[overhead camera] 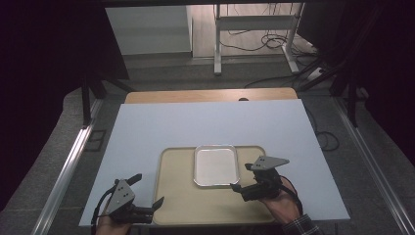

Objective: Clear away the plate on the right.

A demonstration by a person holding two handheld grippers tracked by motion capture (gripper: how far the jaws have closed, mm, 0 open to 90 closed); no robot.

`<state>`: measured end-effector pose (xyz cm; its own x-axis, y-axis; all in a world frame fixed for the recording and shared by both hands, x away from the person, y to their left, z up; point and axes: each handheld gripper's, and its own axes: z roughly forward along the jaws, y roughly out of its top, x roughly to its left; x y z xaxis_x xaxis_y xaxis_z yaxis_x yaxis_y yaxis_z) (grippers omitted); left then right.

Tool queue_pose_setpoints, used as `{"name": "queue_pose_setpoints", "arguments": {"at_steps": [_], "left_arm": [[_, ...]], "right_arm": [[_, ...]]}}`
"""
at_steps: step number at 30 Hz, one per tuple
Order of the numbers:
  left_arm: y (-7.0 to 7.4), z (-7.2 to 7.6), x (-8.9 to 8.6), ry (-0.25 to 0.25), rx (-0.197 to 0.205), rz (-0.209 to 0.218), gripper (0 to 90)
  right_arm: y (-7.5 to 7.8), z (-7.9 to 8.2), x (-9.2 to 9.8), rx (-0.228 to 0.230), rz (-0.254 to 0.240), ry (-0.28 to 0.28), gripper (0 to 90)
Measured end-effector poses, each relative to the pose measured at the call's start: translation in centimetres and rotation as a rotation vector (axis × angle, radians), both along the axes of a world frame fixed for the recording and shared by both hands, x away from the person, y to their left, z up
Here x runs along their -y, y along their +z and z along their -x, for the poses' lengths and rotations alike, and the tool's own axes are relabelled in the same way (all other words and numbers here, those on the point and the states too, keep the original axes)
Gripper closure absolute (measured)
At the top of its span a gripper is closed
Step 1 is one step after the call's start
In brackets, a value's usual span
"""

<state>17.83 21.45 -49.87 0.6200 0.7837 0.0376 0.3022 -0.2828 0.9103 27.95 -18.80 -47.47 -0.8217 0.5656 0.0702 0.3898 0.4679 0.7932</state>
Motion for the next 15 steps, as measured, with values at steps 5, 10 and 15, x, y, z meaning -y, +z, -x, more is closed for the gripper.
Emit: {"name": "queue_pose_setpoints", "arguments": {"at_steps": [5, 10, 15], "left_arm": [[0.0, 0.0, -0.1, 0.002, -0.004, 0.005, 0.0], [0.0, 0.0, -0.1, 0.002, -0.004, 0.006, 0.0], [0.0, 0.0, 0.0, 0.002, -0.004, 0.001, 0.0]], "right_arm": [[-0.1, 0.3, 0.3, 0.007, 0.009, 0.004, 5.5], [0.0, 0.6, 0.7, 0.033, 0.023, 0.009, 1.5], [0.2, 0.8, 1.3, 0.059, 0.029, -0.008, 0.0]]}}
